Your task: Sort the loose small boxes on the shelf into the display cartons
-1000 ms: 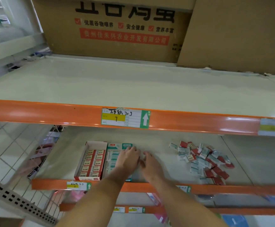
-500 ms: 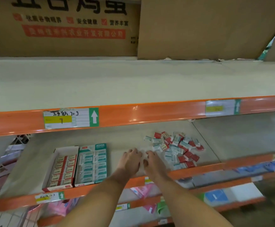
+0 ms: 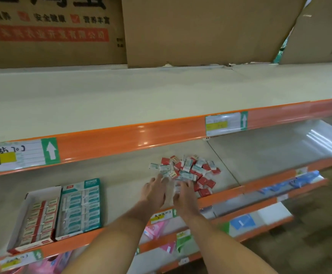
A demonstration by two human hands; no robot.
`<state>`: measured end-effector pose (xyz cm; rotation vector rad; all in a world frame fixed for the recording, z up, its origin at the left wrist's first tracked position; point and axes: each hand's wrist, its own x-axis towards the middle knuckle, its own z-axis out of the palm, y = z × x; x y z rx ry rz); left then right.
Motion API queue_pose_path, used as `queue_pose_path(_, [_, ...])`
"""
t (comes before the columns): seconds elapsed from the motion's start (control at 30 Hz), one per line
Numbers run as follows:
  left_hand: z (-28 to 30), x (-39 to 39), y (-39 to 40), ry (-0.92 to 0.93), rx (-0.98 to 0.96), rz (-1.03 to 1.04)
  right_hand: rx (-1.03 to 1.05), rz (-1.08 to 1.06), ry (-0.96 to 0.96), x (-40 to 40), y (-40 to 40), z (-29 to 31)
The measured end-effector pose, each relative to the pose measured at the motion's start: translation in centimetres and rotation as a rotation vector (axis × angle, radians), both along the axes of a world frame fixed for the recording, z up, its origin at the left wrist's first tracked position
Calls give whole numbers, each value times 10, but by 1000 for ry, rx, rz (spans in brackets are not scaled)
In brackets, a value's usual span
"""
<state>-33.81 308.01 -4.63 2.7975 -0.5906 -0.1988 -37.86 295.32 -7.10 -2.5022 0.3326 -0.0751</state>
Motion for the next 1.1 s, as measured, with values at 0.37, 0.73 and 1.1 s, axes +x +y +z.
queue_pose_path(0.37, [-22,2,-39,-36,-164,86,51,-71,-143,-3,-2,3])
queue_pose_path(0.73, [-24,9,-18,-5,-120,152,80,-155,-47,3,-4,-6])
queue_pose_path(1.1, [-27,6,-27,-11,7,22,149,-119,-59,-5,-4,-13])
